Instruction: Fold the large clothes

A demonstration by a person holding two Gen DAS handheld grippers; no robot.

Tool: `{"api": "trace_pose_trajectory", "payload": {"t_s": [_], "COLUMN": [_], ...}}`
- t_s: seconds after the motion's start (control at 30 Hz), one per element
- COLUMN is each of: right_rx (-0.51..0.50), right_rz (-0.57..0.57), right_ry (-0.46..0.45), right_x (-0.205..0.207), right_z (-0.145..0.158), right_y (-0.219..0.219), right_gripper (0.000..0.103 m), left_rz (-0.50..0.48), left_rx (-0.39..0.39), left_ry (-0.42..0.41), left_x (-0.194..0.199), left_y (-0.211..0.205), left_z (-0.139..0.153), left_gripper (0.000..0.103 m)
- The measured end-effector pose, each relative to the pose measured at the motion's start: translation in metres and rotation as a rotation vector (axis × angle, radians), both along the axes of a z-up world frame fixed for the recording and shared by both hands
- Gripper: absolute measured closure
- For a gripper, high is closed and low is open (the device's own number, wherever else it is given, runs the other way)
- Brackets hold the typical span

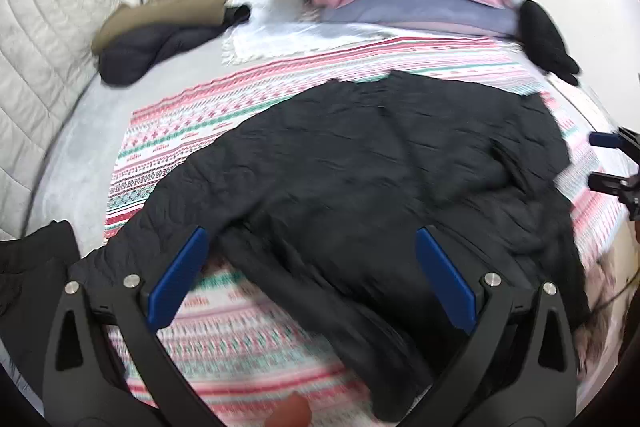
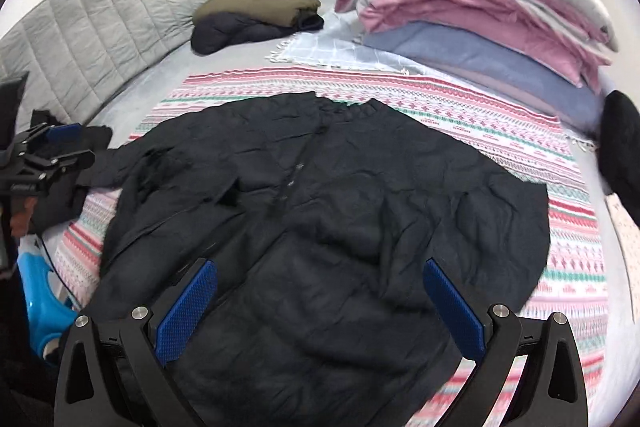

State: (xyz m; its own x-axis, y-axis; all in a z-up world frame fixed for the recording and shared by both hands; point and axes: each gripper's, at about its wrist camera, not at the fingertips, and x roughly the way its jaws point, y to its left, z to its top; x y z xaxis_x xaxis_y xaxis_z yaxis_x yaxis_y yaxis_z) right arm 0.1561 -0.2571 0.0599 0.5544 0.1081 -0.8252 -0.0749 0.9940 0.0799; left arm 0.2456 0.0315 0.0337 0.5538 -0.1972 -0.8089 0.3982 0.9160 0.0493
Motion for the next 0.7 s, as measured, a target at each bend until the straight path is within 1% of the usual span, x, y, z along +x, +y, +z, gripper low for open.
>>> {"api": "trace_pose_trajectory", "payload": {"t_s": [0.1,0.13,0.23,0.3,0.33,0.43,0.5,0.53,0.57,0.63,0.7], "right_rx": [-0.013,-0.018,-0.031,-0.048,-0.053,-0.033,-0.032,-0.038,-0.044,-0.042,-0.014], "right_rz": [0.002,-0.006,-0.035,-0.068,-0.091,-0.147,-0.171,-0.183,-0.193,-0.216,-0.238], "right_ry": [0.045,0.066,0.101,0.119,0.129,0.151,0.157,0.164,0.168,0.177,0.194], "right_x": [0.04,0.057,0.102,0.129,0.146,0.188,0.207,0.217,0.224,0.236,0.246], "right_z": [-0.02,-0.028,-0.051,-0.067,-0.077,-0.105,-0.119,-0.129,-0.136,-0.148,-0.161], "right_y": [-0.03,-0.041,-0.071,-0.091,-0.103,-0.134,-0.148,-0.157,-0.164,-0.179,-0.195], "right_gripper": [0.0,0.0,0.0,0.0,0.0,0.0,0.0,0.0,0.0,0.0,0.0], "left_rz": [0.045,0.044,0.045,0.053,0.056,0.075,0.077,0.071,0.069,0.054,0.042], "left_rx": [0.003,-0.001,0.015,0.004,-0.006,-0.01,-0.007,-0.007,-0.004,-0.018,-0.035], "left_ry": [0.08,0.09,0.117,0.143,0.148,0.117,0.117,0.133,0.148,0.185,0.215], "left_x": [0.063,0.074,0.122,0.154,0.17,0.211,0.232,0.243,0.253,0.266,0.268], "left_y": [0.012,0.014,0.016,0.016,0.016,0.016,0.014,0.013,0.012,0.011,0.01], "left_z": [-0.03,-0.036,-0.067,-0.09,-0.1,-0.126,-0.14,-0.149,-0.157,-0.17,-0.176], "left_gripper": [0.0,0.0,0.0,0.0,0.001,0.001,0.002,0.003,0.007,0.01,0.01]}}
